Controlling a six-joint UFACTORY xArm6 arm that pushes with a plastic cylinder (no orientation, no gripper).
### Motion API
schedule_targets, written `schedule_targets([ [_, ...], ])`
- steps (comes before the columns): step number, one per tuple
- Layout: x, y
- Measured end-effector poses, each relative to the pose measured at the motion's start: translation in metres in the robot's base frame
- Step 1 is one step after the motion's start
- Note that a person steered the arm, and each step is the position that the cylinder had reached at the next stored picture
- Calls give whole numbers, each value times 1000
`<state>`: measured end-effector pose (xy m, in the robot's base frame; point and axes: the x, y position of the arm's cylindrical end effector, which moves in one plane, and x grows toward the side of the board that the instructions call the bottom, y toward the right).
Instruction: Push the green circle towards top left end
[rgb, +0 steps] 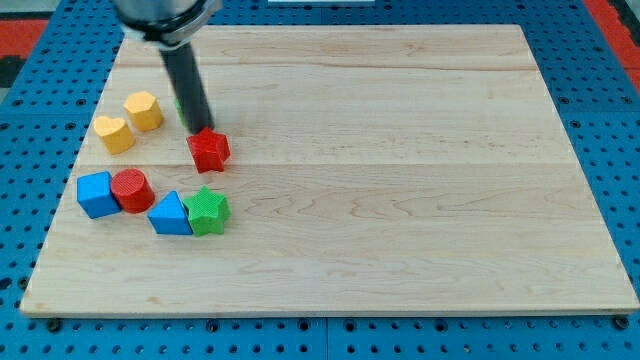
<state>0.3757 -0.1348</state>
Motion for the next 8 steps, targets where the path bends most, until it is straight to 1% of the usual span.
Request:
schedule_targets([
  [1, -42, 24],
  [2, -21, 44],
  [3, 6, 83],
  [4, 5, 13],
  [5, -27, -31],
  [6, -72, -53],
  [8, -118, -66],
])
